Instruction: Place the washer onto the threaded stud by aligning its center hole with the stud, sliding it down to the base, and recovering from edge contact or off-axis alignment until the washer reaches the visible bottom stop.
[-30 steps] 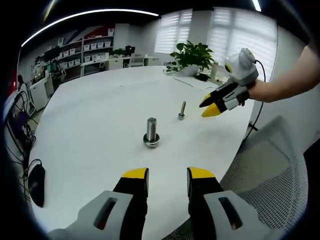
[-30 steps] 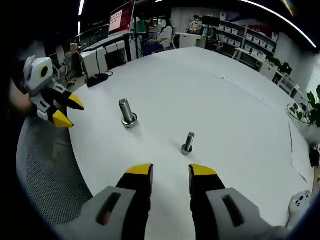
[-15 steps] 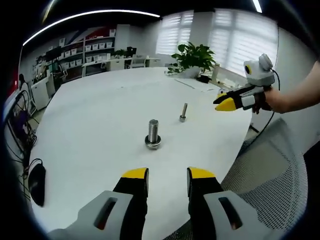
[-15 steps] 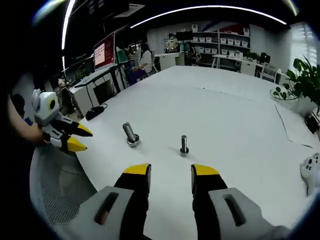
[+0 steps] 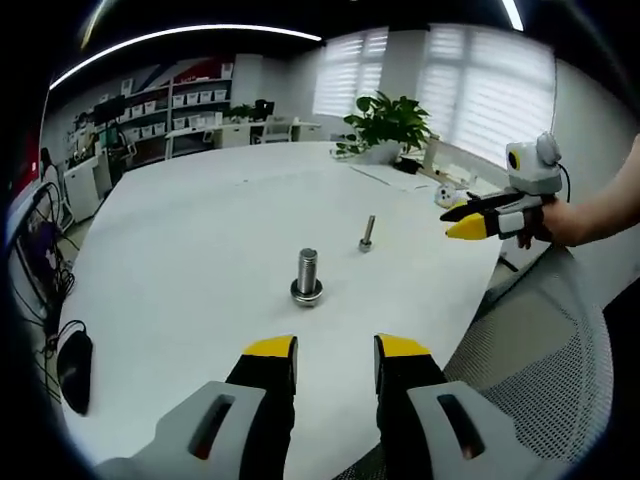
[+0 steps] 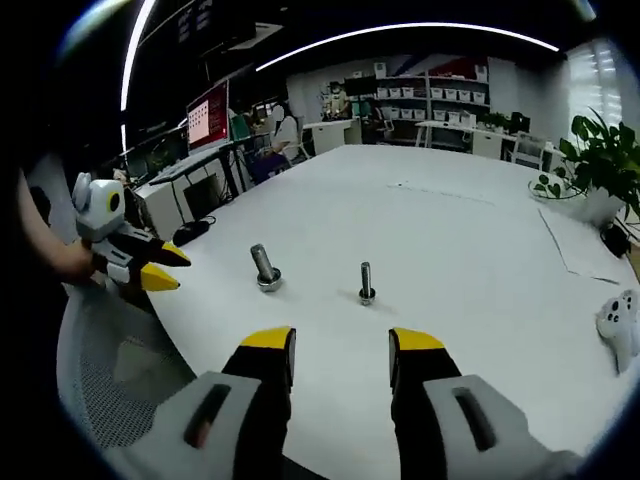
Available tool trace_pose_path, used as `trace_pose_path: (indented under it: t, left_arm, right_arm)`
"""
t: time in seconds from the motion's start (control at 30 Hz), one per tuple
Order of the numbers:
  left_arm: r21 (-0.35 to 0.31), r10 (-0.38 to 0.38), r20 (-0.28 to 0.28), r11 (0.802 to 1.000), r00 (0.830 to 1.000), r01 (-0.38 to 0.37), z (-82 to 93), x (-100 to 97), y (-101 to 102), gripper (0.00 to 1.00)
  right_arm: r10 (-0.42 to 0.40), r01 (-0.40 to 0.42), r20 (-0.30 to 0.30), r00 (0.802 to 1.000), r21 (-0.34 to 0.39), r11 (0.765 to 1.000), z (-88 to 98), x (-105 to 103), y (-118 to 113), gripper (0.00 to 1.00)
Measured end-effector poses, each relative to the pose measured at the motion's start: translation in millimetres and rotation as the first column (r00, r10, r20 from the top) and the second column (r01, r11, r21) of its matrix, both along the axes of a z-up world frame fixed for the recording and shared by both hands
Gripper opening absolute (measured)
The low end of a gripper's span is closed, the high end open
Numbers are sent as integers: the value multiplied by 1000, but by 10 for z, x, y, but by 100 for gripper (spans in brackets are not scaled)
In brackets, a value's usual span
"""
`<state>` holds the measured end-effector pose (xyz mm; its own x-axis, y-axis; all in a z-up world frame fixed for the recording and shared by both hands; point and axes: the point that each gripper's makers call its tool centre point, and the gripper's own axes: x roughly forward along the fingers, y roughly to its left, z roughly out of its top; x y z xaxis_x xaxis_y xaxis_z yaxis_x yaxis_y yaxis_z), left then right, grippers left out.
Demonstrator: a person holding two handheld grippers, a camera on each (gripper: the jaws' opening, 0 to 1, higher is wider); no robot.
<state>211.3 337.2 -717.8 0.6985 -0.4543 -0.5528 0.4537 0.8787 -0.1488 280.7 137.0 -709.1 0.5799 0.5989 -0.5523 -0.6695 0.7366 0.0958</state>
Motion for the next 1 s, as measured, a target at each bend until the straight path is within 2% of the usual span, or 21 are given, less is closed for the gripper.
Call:
trace_pose_path:
  t: [0.13, 0.23, 0.37, 0.5, 0.77, 1.0]
  left_arm:
    - [-8, 5, 6, 1000, 1000, -5, 31, 7, 6, 29]
    - [-16, 8, 8, 1000, 1000, -8, 41, 11, 8, 29]
    - [-20, 12, 11, 1000, 1000, -12, 55, 11, 6, 29]
    - [-34, 19, 22, 999, 1000, -18, 88, 22, 11, 29]
    - [-42, 25, 23, 999, 999, -24, 92, 23, 9, 29]
    - [-38, 14, 26, 999, 1000, -13, 95, 25, -19, 29]
  right_arm:
    - [3, -3, 38, 999, -19, 1000, 14, 32, -18, 43]
    - [-11, 11, 21, 1000, -2, 1000, 24, 41, -32, 43]
    - [-8, 9, 11, 1000, -21, 1000, -10, 3, -87, 44]
    - [0, -1, 11, 1000, 11, 1000, 47, -20, -79, 45]
    - [13, -12, 23, 1000, -40, 999, -52, -61, -104, 43]
    - [72, -68, 37, 997, -97, 993, -121, -108, -29, 42]
